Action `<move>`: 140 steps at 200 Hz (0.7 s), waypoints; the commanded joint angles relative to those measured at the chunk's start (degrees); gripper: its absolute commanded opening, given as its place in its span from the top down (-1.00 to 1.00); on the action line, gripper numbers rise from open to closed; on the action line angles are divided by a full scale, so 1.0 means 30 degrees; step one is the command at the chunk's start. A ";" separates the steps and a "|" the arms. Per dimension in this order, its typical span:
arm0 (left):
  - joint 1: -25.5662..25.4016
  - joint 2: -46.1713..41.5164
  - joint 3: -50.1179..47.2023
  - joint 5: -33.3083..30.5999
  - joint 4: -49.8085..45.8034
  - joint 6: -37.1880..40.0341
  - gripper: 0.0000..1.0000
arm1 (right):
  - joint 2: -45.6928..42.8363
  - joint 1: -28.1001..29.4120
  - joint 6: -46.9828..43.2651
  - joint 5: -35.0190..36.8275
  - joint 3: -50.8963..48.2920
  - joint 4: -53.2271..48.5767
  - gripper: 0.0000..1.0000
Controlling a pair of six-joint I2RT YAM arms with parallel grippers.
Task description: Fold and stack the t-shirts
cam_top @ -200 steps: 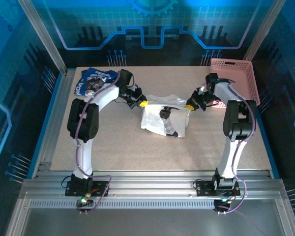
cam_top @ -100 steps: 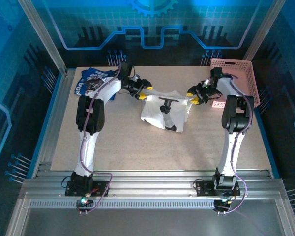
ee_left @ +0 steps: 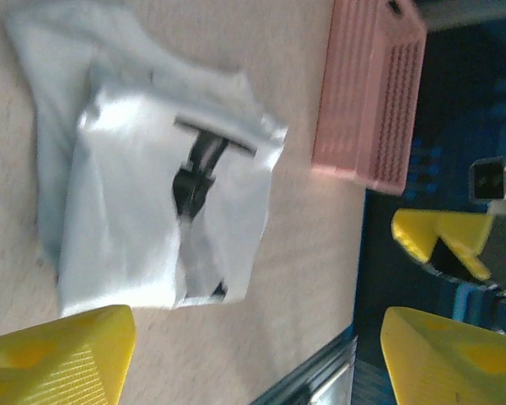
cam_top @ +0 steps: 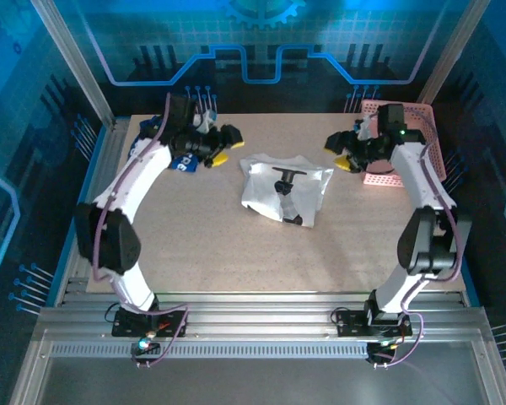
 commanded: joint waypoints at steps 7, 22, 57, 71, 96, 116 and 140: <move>-0.0987 -0.0438 -0.5298 0.0374 0.1792 -0.0002 -0.27 | -0.0398 0.1863 0.0231 0.0994 -0.2992 0.1320 -0.25; -0.1459 -0.0627 -0.7011 0.0483 0.2989 -0.0600 0.00 | 0.0053 0.2713 0.0710 0.1052 -0.3534 0.2072 -0.09; -0.2010 -0.0147 -0.8388 0.0469 0.5533 -0.1971 0.22 | 0.2151 0.3650 0.1381 0.2141 -0.3493 0.2917 0.34; -0.2212 0.0244 -0.7933 0.0310 0.5734 -0.2162 0.26 | 0.2782 0.3731 0.1603 0.2694 -0.3491 0.2742 0.44; -0.2642 0.0999 -0.7292 0.0388 0.6898 -0.3119 0.32 | 0.3199 0.3895 0.2137 0.2816 -0.4152 0.3112 0.51; -0.3057 0.1880 -0.6727 0.0412 0.7705 -0.3977 0.35 | 0.3291 0.4087 0.2448 0.3002 -0.4801 0.3335 0.52; -0.3559 0.3224 -0.6092 0.0152 0.7981 -0.4407 0.39 | 0.3450 0.4285 0.2882 0.3236 -0.5495 0.3727 0.52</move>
